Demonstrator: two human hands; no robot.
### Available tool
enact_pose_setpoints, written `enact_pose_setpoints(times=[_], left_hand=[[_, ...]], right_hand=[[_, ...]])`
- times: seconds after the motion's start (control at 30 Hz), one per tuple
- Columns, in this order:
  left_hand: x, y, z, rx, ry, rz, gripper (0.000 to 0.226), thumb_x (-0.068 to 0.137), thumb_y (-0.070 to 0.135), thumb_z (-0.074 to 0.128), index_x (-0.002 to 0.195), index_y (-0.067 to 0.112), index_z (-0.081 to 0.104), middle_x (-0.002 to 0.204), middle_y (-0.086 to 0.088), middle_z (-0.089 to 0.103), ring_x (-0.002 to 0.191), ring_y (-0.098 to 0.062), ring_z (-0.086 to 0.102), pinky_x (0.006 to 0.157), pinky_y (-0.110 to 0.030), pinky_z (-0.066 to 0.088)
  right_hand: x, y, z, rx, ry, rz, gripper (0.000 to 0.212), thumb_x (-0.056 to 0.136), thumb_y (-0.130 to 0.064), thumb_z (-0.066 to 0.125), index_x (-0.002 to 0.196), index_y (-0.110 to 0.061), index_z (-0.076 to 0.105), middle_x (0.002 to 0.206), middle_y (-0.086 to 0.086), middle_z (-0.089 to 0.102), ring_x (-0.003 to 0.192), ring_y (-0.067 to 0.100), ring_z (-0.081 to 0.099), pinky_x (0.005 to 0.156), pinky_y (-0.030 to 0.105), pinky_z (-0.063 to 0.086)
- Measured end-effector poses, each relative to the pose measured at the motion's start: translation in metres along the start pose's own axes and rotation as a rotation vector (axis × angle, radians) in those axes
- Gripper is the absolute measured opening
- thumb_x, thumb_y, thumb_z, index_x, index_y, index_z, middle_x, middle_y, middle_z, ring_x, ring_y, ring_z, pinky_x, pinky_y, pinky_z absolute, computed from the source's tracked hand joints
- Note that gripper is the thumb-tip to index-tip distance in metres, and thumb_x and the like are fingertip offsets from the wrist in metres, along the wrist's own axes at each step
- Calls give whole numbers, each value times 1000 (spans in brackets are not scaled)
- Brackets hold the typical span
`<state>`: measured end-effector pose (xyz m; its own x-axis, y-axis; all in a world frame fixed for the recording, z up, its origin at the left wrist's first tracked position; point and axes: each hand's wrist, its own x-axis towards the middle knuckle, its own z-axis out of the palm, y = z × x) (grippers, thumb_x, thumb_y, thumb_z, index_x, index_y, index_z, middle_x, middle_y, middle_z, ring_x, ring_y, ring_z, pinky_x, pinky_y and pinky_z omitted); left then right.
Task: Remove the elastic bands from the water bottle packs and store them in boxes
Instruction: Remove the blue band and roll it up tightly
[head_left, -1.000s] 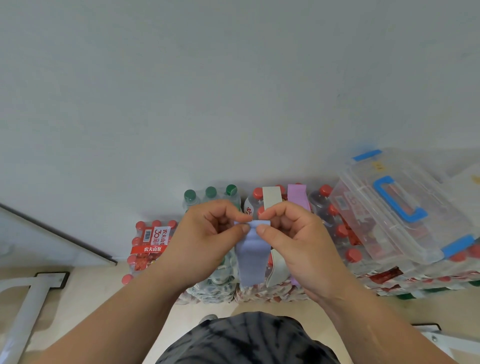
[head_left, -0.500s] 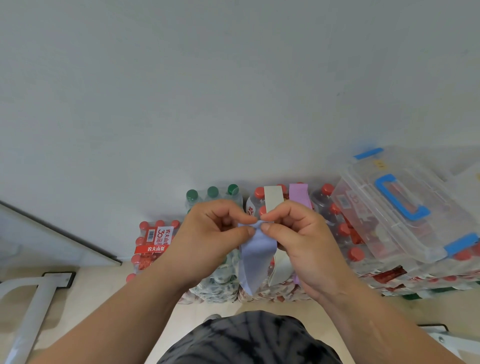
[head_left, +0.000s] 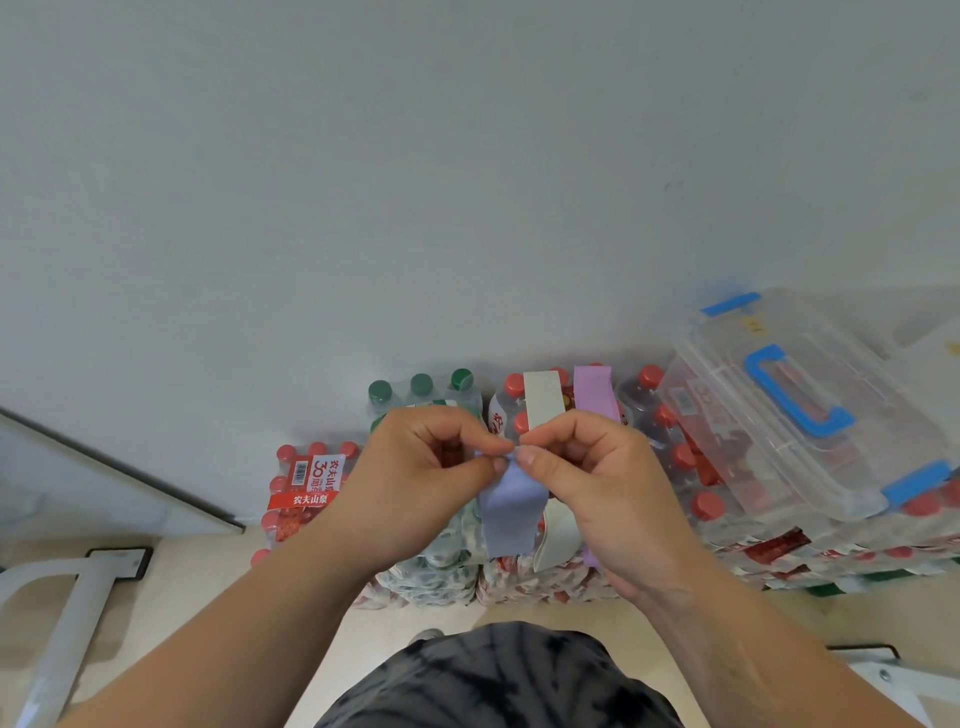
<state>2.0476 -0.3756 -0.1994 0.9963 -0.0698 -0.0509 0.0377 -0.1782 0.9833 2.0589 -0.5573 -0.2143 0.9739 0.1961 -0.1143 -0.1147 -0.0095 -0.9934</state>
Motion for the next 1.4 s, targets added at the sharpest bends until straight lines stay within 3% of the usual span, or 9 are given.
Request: enact_pose_setpoints(times=[0.17,0.37,0.53,0.7,0.8,0.9,1.13,1.27,1.4], left_hand=[[0,-1,-2,-13,-10,3,20,85,0,74,83,18,81,76,-13,72,68,-23,62,64,-29,50],[0,-1,2,-166,2,-75,25,86,-2,74,95,21,79,86,-8,79,83,-22,76,74,-25,58],[0,1,3,-219,-17,-84,12,81,20,79,92,17,80,91,-11,79,88,-28,76,74,-27,59],[3,-5,4,-130,54,-81,12,78,16,76,86,22,80,84,-15,77,84,-37,73,79,-43,60],[5,-4,5,-134,72,-50,14,79,13,76,86,24,80,81,-12,76,77,-22,71,73,-30,58],[6,-2,6,-130,96,-17,25,85,2,75,86,27,80,79,-7,76,75,-15,71,70,-21,57],[7,8,12,-119,122,30,35,86,0,74,86,35,81,82,2,79,78,-11,75,69,-17,56],[8,13,10,-103,110,54,30,84,3,76,85,33,81,83,2,79,79,-12,75,71,-17,56],[11,14,12,-106,107,61,33,85,-5,73,85,27,81,80,0,78,77,-11,74,70,-17,56]], right_hand=[[-1,-1,2,69,7,46,20,88,-5,77,86,-24,78,82,-2,77,76,6,70,71,14,54],[2,-4,-2,52,16,34,23,88,-4,76,87,-27,78,90,0,79,84,11,74,73,16,56],[4,-3,-3,22,4,2,22,88,-8,78,86,-30,79,88,-2,79,82,10,73,74,17,56],[2,-2,-2,5,11,-40,24,88,-6,78,90,-29,77,91,1,78,85,15,74,77,22,60],[1,-2,-4,30,62,-36,25,88,-10,79,98,-33,77,85,8,77,82,23,75,72,25,60],[1,-1,-2,27,144,-51,21,88,-14,79,93,-34,75,82,3,79,79,21,77,68,29,62],[0,1,5,-11,283,-129,21,84,-21,82,86,-41,81,85,-14,79,82,5,75,74,15,55],[-1,1,8,42,285,-125,16,81,-24,82,87,-39,81,86,-12,80,82,6,75,75,16,56],[0,-1,9,142,278,-133,24,85,-11,80,85,-34,78,84,-5,79,77,7,74,71,16,55]])
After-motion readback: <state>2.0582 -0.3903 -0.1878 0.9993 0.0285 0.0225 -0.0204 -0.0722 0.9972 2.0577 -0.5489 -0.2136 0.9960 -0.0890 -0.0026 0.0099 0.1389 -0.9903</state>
